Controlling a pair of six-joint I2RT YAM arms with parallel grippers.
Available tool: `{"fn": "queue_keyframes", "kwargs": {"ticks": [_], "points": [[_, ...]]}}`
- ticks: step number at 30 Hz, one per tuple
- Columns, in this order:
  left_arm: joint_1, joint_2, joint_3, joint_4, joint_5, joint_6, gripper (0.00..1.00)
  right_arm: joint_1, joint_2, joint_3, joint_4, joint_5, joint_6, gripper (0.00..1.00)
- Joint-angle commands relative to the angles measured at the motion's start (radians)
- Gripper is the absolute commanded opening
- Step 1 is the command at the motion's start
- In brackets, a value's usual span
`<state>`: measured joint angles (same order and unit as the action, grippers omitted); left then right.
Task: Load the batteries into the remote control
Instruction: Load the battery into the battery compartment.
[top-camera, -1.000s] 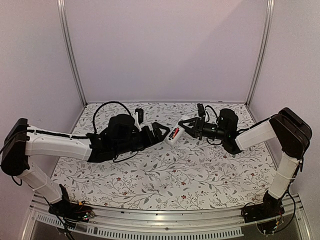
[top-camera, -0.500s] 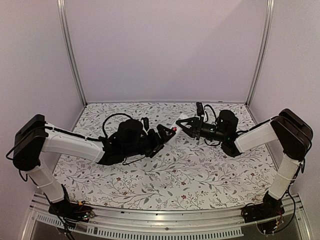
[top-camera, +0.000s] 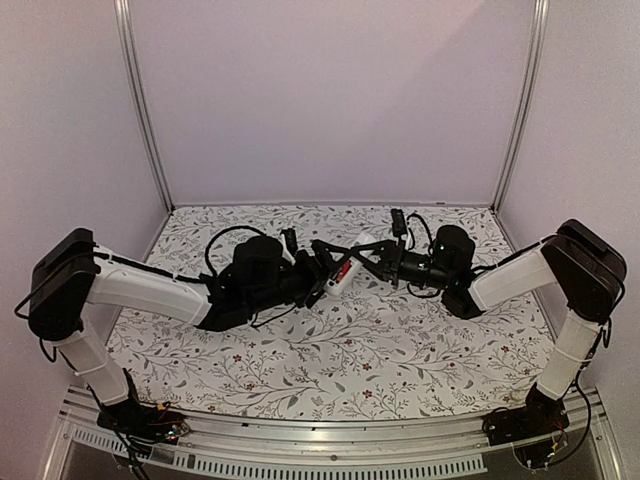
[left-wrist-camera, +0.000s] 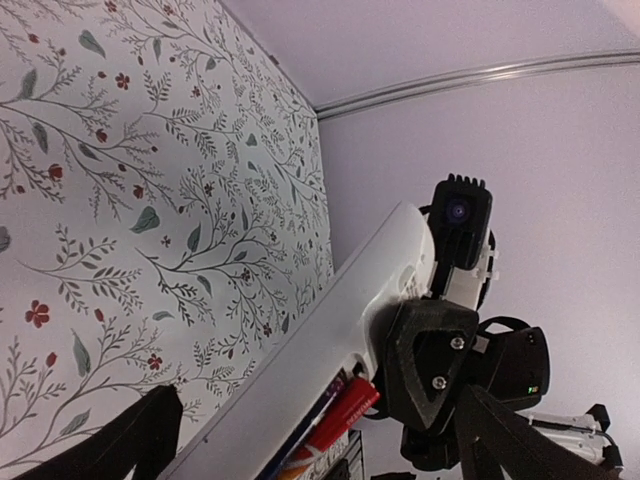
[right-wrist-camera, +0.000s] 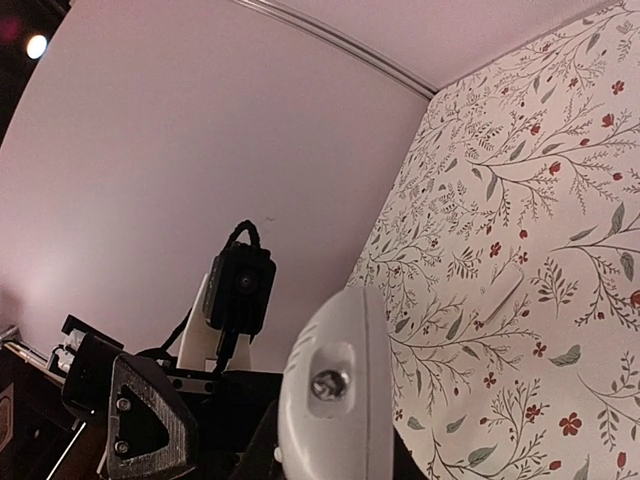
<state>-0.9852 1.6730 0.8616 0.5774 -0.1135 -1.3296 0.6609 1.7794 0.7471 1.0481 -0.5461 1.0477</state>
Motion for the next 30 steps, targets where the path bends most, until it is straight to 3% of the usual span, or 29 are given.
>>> {"fn": "queue_keyframes", "kwargs": {"ticks": [1, 9, 15, 30], "points": [[0.009, 0.029, 0.009, 0.056, -0.015, -0.038, 0.93, 0.014, -0.048, -0.018, 0.025, 0.046, -0.044, 0.0], [0.011, 0.074, 0.007, 0.093, 0.006, -0.098, 0.82, 0.027, -0.072, -0.025, -0.005, 0.071, -0.088, 0.0], [0.011, 0.075, 0.01, 0.105, 0.008, -0.084, 0.8, 0.032, -0.071, -0.025, -0.008, 0.071, -0.096, 0.0], [0.011, 0.081, -0.024, 0.15, 0.031, -0.082, 0.62, 0.031, -0.07, -0.008, 0.032, 0.06, -0.051, 0.0]]}}
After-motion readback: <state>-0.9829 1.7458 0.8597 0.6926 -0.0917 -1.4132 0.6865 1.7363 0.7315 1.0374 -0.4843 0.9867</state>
